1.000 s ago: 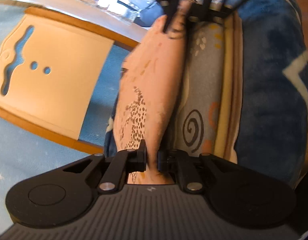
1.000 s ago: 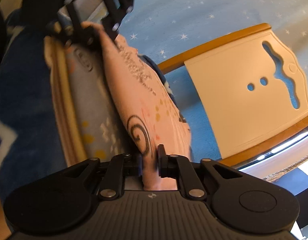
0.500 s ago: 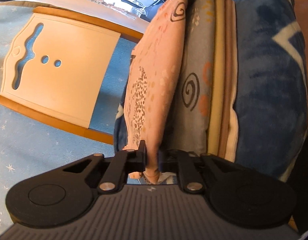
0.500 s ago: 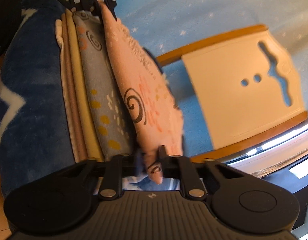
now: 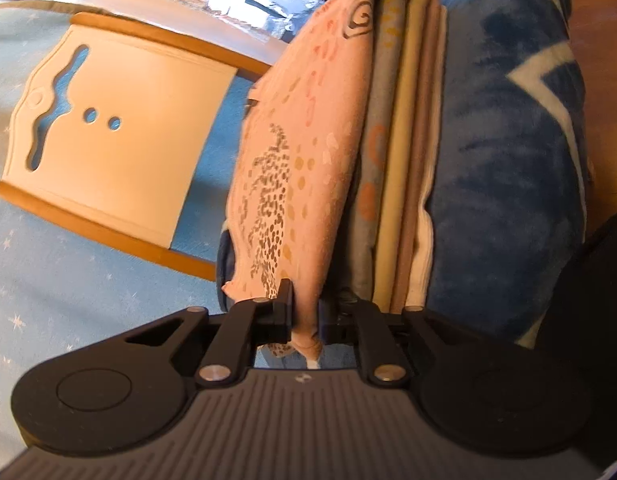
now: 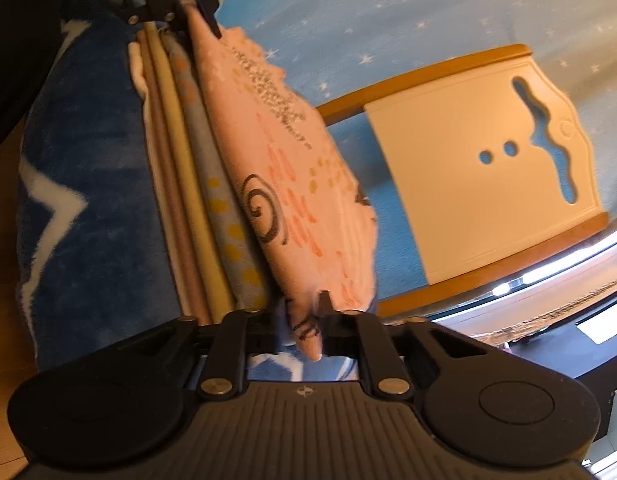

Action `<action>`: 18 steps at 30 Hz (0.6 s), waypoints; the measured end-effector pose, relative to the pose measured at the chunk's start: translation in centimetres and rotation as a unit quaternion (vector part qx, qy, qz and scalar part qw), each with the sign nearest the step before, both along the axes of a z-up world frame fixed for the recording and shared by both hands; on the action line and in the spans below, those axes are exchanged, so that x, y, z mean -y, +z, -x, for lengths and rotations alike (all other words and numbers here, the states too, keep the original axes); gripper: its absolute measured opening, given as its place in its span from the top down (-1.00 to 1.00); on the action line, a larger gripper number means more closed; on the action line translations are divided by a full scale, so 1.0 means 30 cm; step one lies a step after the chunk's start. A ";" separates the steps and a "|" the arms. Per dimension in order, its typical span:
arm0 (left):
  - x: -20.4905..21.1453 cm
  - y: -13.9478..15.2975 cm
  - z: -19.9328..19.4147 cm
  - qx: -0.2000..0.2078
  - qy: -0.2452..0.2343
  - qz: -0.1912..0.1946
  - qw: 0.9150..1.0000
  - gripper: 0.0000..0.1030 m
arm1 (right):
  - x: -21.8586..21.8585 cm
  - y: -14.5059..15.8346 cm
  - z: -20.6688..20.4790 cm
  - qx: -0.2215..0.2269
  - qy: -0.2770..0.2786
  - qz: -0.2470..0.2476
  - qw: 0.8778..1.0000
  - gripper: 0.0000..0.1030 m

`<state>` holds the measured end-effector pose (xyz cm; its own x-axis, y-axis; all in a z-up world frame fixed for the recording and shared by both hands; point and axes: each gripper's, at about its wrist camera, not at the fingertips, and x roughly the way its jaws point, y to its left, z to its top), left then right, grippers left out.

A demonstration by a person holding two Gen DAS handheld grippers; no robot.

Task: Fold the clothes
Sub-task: 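Lower the shorts onto the folded clothes stack with both tools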

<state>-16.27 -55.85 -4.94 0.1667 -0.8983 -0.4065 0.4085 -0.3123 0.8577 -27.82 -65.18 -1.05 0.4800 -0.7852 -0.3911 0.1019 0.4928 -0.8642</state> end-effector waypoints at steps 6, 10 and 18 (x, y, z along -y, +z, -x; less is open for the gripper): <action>-0.019 -0.018 0.002 -0.005 0.000 0.009 1.000 0.76 | 0.023 -0.002 0.001 -0.005 -0.002 -0.028 1.000 0.84; -0.022 -0.007 -0.003 -0.013 0.004 0.006 1.000 0.83 | 0.001 0.052 -0.002 0.013 -0.021 -0.043 0.999 0.91; -0.004 -0.042 -0.012 -0.004 0.007 -0.007 1.000 0.81 | -0.033 -0.006 -0.008 -0.010 -0.023 -0.045 0.999 0.88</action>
